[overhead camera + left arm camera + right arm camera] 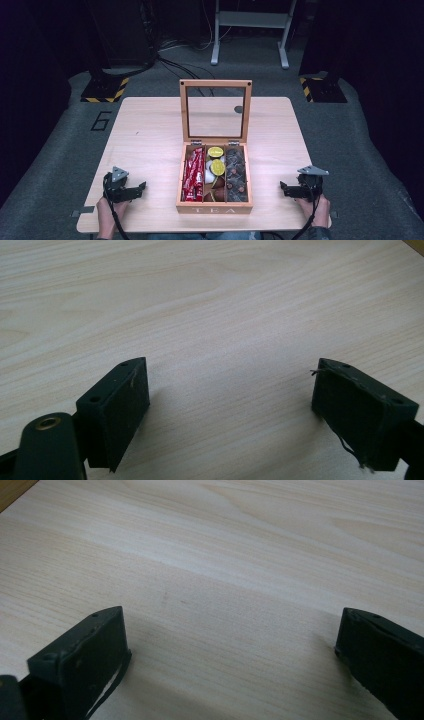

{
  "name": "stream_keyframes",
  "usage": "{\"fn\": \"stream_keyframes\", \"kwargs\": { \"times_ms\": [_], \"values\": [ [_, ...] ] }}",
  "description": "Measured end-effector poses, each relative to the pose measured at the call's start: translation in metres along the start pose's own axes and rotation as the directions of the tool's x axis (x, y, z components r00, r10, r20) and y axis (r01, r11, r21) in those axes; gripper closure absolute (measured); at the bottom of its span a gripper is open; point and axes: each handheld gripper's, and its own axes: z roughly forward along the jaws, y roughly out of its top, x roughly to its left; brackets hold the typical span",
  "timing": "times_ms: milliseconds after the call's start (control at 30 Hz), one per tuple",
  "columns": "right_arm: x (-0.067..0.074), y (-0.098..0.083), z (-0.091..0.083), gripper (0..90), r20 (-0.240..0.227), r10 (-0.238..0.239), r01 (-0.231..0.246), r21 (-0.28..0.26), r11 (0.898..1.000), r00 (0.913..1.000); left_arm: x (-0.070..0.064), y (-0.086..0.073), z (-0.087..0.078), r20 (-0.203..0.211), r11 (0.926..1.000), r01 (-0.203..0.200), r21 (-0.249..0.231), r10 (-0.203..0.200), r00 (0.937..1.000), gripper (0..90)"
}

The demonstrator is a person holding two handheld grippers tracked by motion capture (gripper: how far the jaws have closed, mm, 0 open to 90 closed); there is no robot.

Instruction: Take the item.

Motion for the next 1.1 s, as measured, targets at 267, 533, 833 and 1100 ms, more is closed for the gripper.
{"fn": "stream_keyframes", "kwargs": {
  "times_ms": [267, 533, 833, 1100],
  "values": [
    [-0.001, 0.002, 0.002, 0.0, -0.004, 0.005, -0.005, 0.000, 1.000, 1.0000, 0.000, 0.000, 0.000, 0.018, 0.9998, -0.019, 0.006, 0.019, 0.9997, 14.7],
    [-0.002, 0.002, 0.001, 1.1, -0.011, -0.012, 0.012, 0.002, 1.000, 0.9999, -0.002, 0.000, 0.000, -0.001, 0.9999, 0.000, 0.010, 0.000, 1.0000, 13.2],
    [-0.001, 0.002, 0.001, 2.2, -0.019, -0.017, 0.017, 0.000, 1.000, 0.9997, -0.006, 0.004, 0.001, 0.065, 0.9996, -0.016, 0.024, 0.014, 0.9978, 2.5],
    [-0.001, 0.003, 0.001, 2.3, -0.024, -0.017, 0.017, 0.007, 1.000, 0.9996, -0.014, 0.017, -0.010, 0.136, 0.9989, -0.043, -0.021, 0.045, 0.9897, 1.9]
  ]
}}
